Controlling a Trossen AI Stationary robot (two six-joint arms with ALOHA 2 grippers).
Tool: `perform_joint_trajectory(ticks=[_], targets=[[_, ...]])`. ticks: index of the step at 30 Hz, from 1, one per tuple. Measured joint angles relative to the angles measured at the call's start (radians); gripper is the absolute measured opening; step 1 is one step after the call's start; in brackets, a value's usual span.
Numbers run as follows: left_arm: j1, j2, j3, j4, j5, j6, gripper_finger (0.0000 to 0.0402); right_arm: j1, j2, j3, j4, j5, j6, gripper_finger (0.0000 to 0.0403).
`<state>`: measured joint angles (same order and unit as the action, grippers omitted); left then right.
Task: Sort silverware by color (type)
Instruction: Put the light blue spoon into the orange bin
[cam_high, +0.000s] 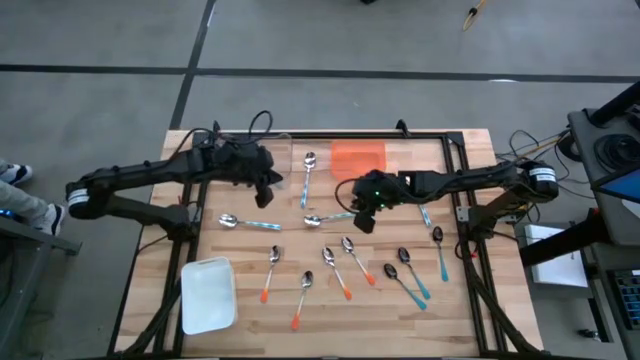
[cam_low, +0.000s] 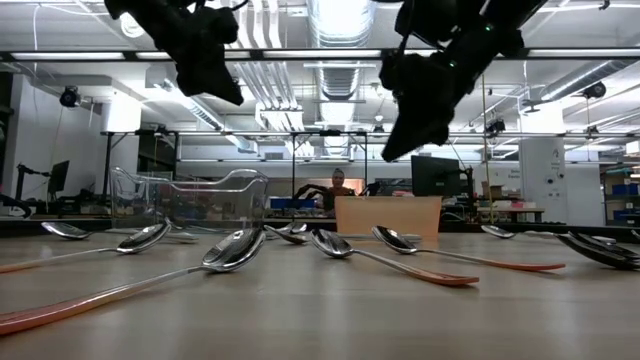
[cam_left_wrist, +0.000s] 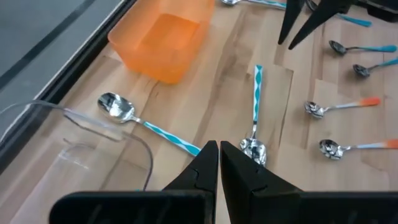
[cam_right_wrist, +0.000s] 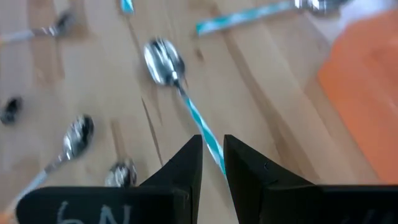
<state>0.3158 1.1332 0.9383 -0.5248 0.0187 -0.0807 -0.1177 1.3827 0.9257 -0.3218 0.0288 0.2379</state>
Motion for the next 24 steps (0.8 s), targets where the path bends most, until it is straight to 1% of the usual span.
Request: perform_joint_trajectory(ticks=[9,13,17,24], targets=[[-0.031,0.058,0.037,-0.011,0.001,-0.015,0.0,0.0,-0.009,0.0,-0.173,-0.002,-0.001,0.0059],[-0.041,0.064,0.04,-0.022,0.002,-0.016,0.0,0.0,-0.014,0.0,-0.227,-0.002,0.065,0.0059],[-0.042,0.065,0.041,-0.023,0.001,-0.032,0.0,0.0,-0.014,0.0,-0.266,-0.002,0.103,0.0059],[-0.056,0.069,0.041,-0.027,0.001,-0.056,0.0,0.0,-0.013,0.0,-0.267,-0.01,0.11,0.0059]])
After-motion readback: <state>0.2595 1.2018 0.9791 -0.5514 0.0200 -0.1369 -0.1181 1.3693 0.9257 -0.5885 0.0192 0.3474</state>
